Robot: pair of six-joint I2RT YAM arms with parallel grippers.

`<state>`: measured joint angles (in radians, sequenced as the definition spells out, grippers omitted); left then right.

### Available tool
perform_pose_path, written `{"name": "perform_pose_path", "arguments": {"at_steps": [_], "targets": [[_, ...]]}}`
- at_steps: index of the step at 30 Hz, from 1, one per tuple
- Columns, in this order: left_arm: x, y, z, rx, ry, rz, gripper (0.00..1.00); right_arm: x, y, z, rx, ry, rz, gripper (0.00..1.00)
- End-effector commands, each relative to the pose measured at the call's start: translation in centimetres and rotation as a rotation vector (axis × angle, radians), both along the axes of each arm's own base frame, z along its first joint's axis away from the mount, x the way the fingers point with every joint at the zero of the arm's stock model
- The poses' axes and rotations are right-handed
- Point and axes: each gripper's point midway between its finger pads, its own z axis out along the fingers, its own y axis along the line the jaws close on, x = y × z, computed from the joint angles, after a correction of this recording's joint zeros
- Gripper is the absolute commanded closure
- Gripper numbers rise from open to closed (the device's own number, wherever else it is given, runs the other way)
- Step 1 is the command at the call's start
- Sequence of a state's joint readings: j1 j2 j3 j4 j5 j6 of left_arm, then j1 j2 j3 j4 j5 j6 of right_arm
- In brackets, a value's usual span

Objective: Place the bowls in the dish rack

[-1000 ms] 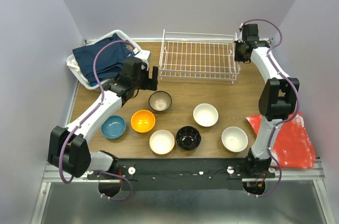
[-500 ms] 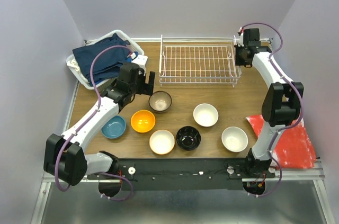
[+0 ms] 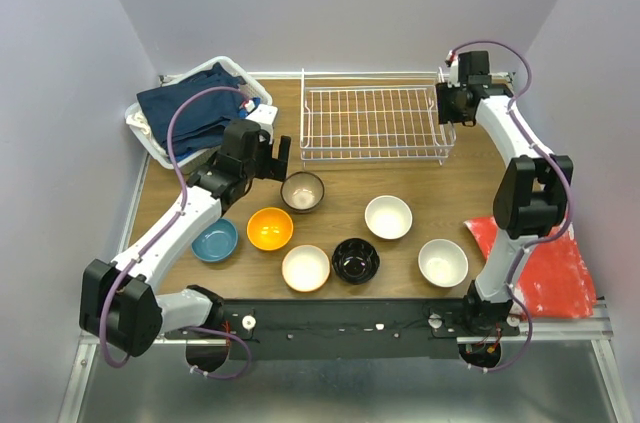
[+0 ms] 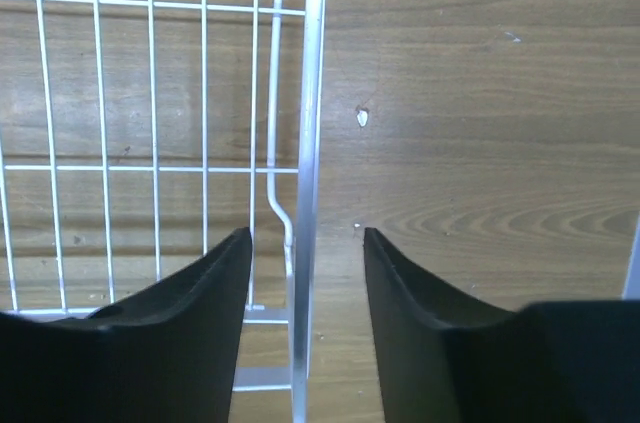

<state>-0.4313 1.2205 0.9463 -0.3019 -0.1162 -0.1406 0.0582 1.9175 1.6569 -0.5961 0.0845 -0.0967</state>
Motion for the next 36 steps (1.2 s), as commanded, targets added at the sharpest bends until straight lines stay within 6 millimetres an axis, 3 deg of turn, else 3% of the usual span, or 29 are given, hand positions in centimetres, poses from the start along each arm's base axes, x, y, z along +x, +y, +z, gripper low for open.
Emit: {"name": "perform_pose_path", "arguments": {"at_steps": [1,3,4,6,8,9,10,12,13,15,16,18,19,21,22,28,36], "targets": [[-0.3,1.5,2.5,0.048,-0.072,0.018,0.01,-1.4,-0.1,6.0,-0.009,-0.082,-0.006,0.36],[-0.2,2.3,3.4,0.073,-0.097,0.043,0.01,-2.5,0.2,7.4,0.005,-0.102,0.007,0.34],[-0.3,2.6,4.0,0.080,-0.111,0.049,0.01,-3.4,0.2,9.2,0.013,-0.138,0.011,0.33],[-0.1,3.0,5.3,0.099,-0.142,0.052,0.01,-4.4,0.8,10.0,0.020,-0.145,0.060,0.33],[0.1,3.1,6.1,0.115,-0.152,0.047,0.01,-5.7,3.9,11.6,0.088,-0.172,0.210,0.32],[0.5,2.9,7.6,0.107,-0.179,0.047,0.01,-6.4,5.3,11.6,0.080,-0.170,0.308,0.31],[0.7,3.0,7.7,0.113,-0.170,0.052,0.01,-7.6,8.9,11.9,0.128,-0.166,0.464,0.31],[1.3,3.0,9.7,0.091,-0.199,0.065,0.01,-9.4,12.2,11.7,0.094,-0.165,0.659,0.31],[1.3,3.0,9.8,0.081,-0.183,0.072,0.01,-11.2,15.8,11.6,0.116,-0.160,0.802,0.31],[1.7,3.6,11.2,0.044,-0.191,0.117,0.01,-13.1,18.9,11.0,0.086,-0.153,0.982,0.31],[1.8,4.2,11.0,0.053,-0.173,0.151,0.01,-14.8,21.4,10.5,0.094,-0.145,1.077,0.31],[2.2,6.6,12.2,0.005,-0.173,0.303,0.01,-15.8,23.6,9.9,0.072,-0.157,1.177,0.32],[2.6,8.3,11.2,0.005,-0.121,0.354,0.01,-16.8,25.6,8.9,0.068,-0.138,1.246,0.34],[3.1,8.8,12.2,-0.033,-0.107,0.366,0.01,-18.2,27.2,7.7,0.030,-0.103,1.357,0.35],[3.4,9.7,11.1,-0.019,-0.056,0.387,0.01,-19.3,28.7,6.4,0.012,-0.065,1.422,0.36],[4.2,12.4,10.6,-0.001,-0.024,0.439,0.01,-23.0,32.0,2.1,-0.094,0.020,1.645,0.38],[3.0,15.5,9.9,-0.003,-0.051,0.496,0.01,-23.9,34.7,-2.3,-0.132,0.070,1.715,0.39]]}}
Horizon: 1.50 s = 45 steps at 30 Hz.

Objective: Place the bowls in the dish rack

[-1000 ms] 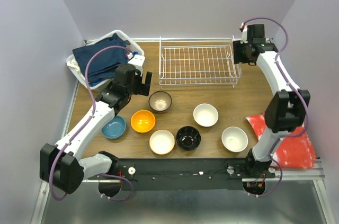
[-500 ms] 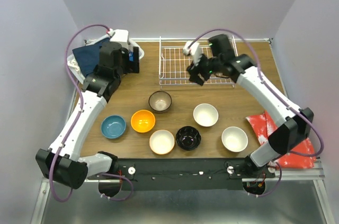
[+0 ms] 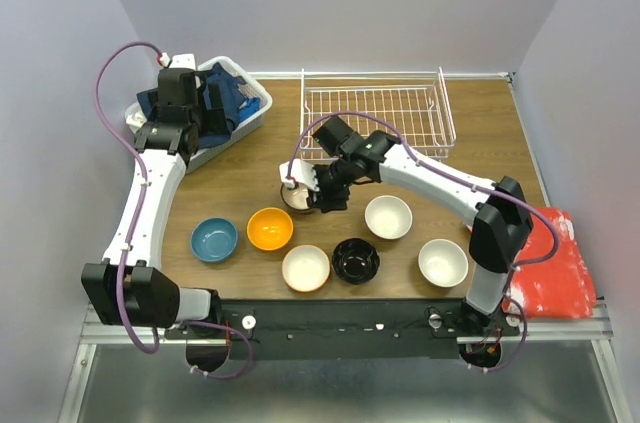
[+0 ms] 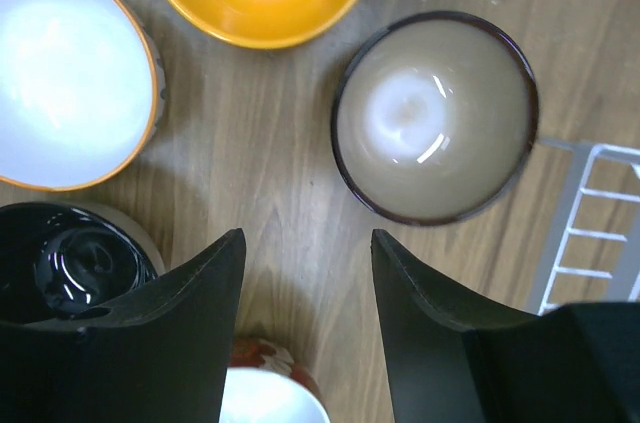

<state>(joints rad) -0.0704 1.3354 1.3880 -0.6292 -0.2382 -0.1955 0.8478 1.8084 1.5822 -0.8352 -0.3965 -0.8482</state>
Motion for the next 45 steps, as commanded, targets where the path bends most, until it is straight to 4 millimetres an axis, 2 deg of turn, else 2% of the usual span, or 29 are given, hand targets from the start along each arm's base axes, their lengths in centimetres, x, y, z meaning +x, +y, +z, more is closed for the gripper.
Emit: {"name": "perform_pose_path", "arguments": {"at_steps": [1,8,12,13,16,19,20,24,27,28,32,35,39,40,41,42,43,45], "targets": [[-1.7,1.0,1.1,-0.008,-0.059,0.011,0.01,-0.2,1.2,-2.6,-0.041,-0.009,0.057,0.39],[-3.2,2.0,0.9,-0.013,-0.064,0.040,0.01,0.8,2.9,-5.1,-0.066,-0.028,0.033,0.40],[-3.6,1.6,0.5,-0.033,-0.056,0.029,0.01,1.5,3.8,-6.0,-0.061,-0.031,-0.001,0.41],[-3.7,2.3,0.4,-0.043,-0.053,0.051,0.01,1.6,3.9,-6.3,-0.069,-0.029,-0.006,0.41],[-4.0,2.2,0.1,-0.054,-0.049,0.045,0.01,1.8,3.9,-7.3,-0.084,-0.024,-0.012,0.46],[-4.1,2.1,-0.3,-0.056,-0.041,0.042,0.01,1.9,3.8,-7.6,-0.090,-0.024,-0.021,0.58],[-4.2,2.2,-0.3,-0.055,-0.041,0.042,0.01,1.9,3.8,-7.4,-0.089,-0.027,-0.020,0.65],[-4.2,2.1,-0.6,-0.057,-0.037,0.037,0.01,1.1,3.5,-6.2,-0.076,-0.028,-0.009,0.84],[-4.1,2.1,-0.5,-0.050,-0.038,0.028,0.01,-0.4,3.5,-3.4,-0.034,-0.017,0.020,0.91],[-4.0,2.0,-0.3,-0.047,-0.045,0.024,0.01,-1.1,3.6,-1.9,-0.003,-0.014,0.040,0.92],[-3.7,2.0,0.1,-0.033,-0.055,0.003,0.01,-3.3,2.5,0.6,0.011,0.043,0.070,0.96],[-3.2,0.9,0.5,-0.052,-0.065,-0.061,0.02,-3.4,2.1,2.9,0.024,0.024,0.059,0.99],[-1.9,-2.3,1.5,-0.114,-0.097,-0.229,0.05,-1.6,1.3,6.6,0.072,-0.033,0.001,0.99],[-1.4,-3.2,1.7,-0.132,-0.109,-0.269,0.05,-0.2,1.1,8.6,0.115,-0.038,-0.063,0.99],[-1.1,-3.6,2.0,-0.140,-0.118,-0.287,0.05,0.5,1.1,9.9,0.163,-0.012,-0.098,0.99],[-0.6,-3.8,2.9,-0.146,-0.141,-0.296,0.06,1.4,0.9,11.1,0.211,0.022,-0.145,0.99],[-0.1,-6.0,3.0,-0.160,-0.139,-0.360,0.06,4.0,-0.2,13.1,0.284,0.077,-0.271,0.99],[0.6,-7.6,4.1,-0.171,-0.162,-0.416,0.06,6.0,-0.5,15.5,0.405,0.155,-0.334,0.99]]}}
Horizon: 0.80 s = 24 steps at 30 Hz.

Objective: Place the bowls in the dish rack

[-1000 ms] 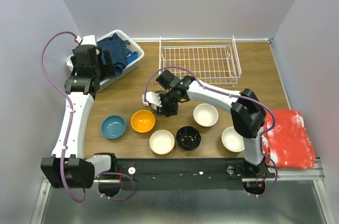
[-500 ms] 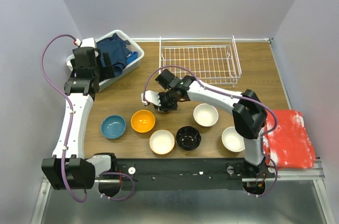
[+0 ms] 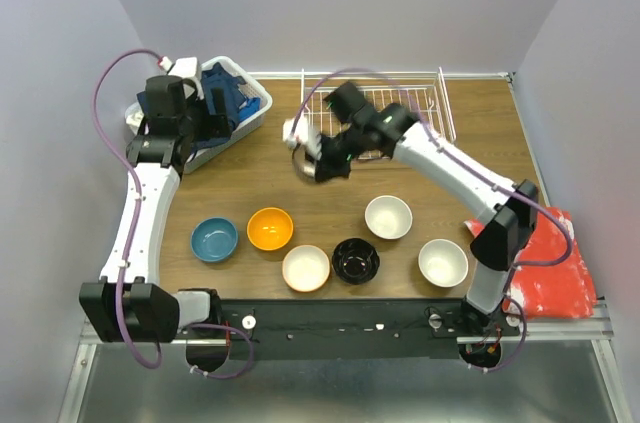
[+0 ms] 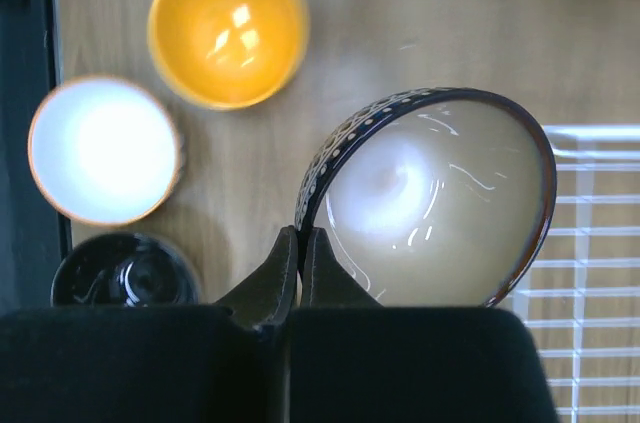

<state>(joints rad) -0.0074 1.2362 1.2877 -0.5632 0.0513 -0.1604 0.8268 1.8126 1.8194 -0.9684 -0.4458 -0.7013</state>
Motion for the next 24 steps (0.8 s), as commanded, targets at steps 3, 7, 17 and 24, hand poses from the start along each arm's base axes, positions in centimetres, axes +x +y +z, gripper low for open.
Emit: {"name": "perform_pose_path", "arguments": {"at_steps": [3,7,17,24], "targets": [[3.2,-7.0,4.3,-0.075,-0.135,-0.273,0.06,9.7,-3.3,10.7,0.453,0.179,-0.352,0.99],[4.5,-8.8,3.8,-0.103,-0.140,-0.346,0.06,13.2,-4.5,11.5,0.611,0.347,-0.459,0.99],[3.2,-13.2,-0.1,-0.126,-0.148,-0.539,0.05,21.2,-6.1,10.5,0.864,0.723,-0.497,0.99],[1.5,-15.7,-2.2,-0.166,-0.056,-0.625,0.05,26.9,-7.5,5.6,0.895,0.803,-0.592,0.99]]}}
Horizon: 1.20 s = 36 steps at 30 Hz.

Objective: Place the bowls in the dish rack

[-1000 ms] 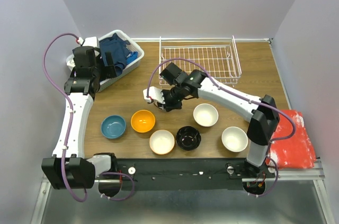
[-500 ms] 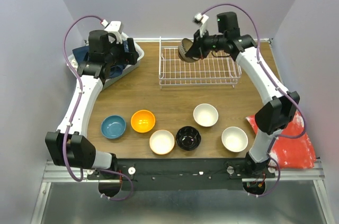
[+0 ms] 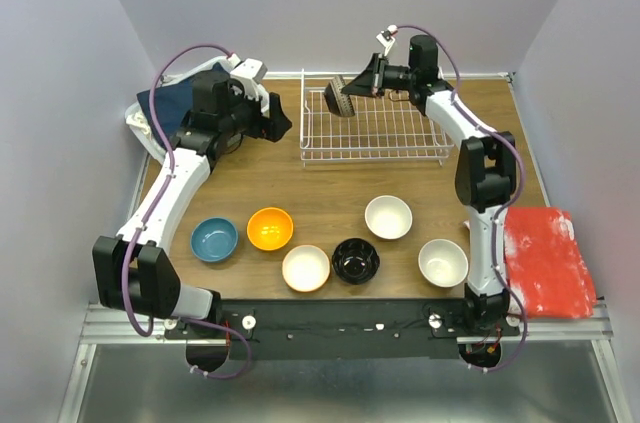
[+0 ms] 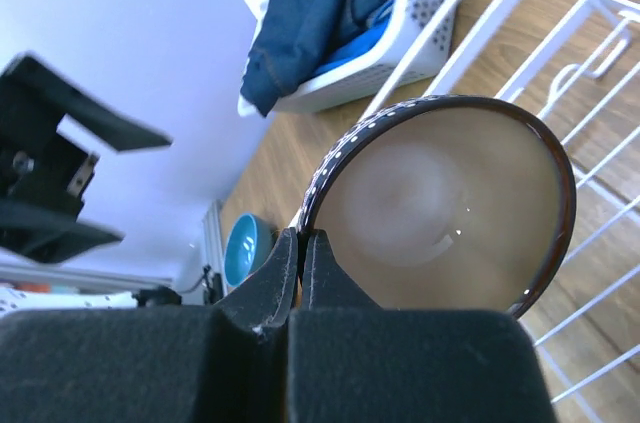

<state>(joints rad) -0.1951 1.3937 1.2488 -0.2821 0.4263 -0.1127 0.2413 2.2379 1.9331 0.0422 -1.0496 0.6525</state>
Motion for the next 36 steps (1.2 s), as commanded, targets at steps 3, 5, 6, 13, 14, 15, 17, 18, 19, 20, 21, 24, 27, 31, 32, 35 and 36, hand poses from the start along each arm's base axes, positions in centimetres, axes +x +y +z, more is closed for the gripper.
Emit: {"name": "perform_pose_path", "arguments": {"at_steps": [3,5,6,13,14,15,17,18,19,20,21,24,27,31,32,35,36], "targets": [[-0.4,-2.5,-1.3,-0.014,0.041,-0.076,0.06,4.1,-1.3,1.4,0.111,-0.042,-0.018,0.99],[0.3,-2.8,-1.5,-0.017,0.052,-0.066,0.05,4.8,-1.3,0.1,0.115,-0.022,-0.030,0.99],[0.5,-2.8,-1.7,-0.015,0.059,-0.057,0.06,5.1,-1.3,0.1,0.118,-0.023,-0.033,0.99],[1.1,-4.0,-1.9,-0.011,0.092,-0.094,0.05,7.0,-2.0,-3.8,0.124,0.047,-0.075,0.99],[1.1,-4.2,-1.9,-0.012,0.097,-0.099,0.05,7.4,-2.3,-3.9,0.127,0.040,-0.079,0.99],[1.1,-4.4,-2.0,-0.009,0.098,-0.107,0.05,7.5,-2.2,-4.2,0.128,0.049,-0.081,0.99],[1.1,-5.0,-1.9,-0.005,0.101,-0.122,0.05,8.0,-2.6,-5.2,0.129,0.069,-0.097,0.99],[1.1,-5.1,-1.9,-0.003,0.100,-0.128,0.05,8.0,-2.5,-5.6,0.129,0.078,-0.096,0.99],[1.3,-5.2,-2.1,0.001,0.100,-0.130,0.05,8.1,-2.7,-5.8,0.130,0.086,-0.101,0.99],[1.2,-5.5,-2.2,0.004,0.103,-0.133,0.05,8.2,-2.8,-6.3,0.129,0.096,-0.107,0.99],[1.3,-5.6,-2.2,0.004,0.103,-0.135,0.05,8.2,-2.9,-6.7,0.127,0.107,-0.112,0.99],[1.3,-6.0,-2.2,0.007,0.101,-0.142,0.05,8.7,-4.0,-7.6,0.109,0.138,-0.149,0.98],[1.4,-6.3,-2.0,0.003,0.096,-0.143,0.05,9.5,-5.7,-9.0,0.060,0.184,-0.224,0.91],[1.8,-6.7,-1.2,-0.037,0.079,-0.137,0.04,9.7,-8.0,-10.9,-0.016,0.237,-0.304,0.73],[1.8,-6.9,-1.0,-0.043,0.076,-0.138,0.04,9.6,-8.6,-11.2,-0.032,0.240,-0.312,0.72],[1.8,-7.2,-0.7,-0.065,0.066,-0.143,0.04,9.3,-9.5,-10.7,-0.066,0.232,-0.332,0.66],[1.8,-7.3,-0.6,-0.069,0.065,-0.143,0.04,9.5,-9.9,-10.5,-0.084,0.223,-0.356,0.65]]}}
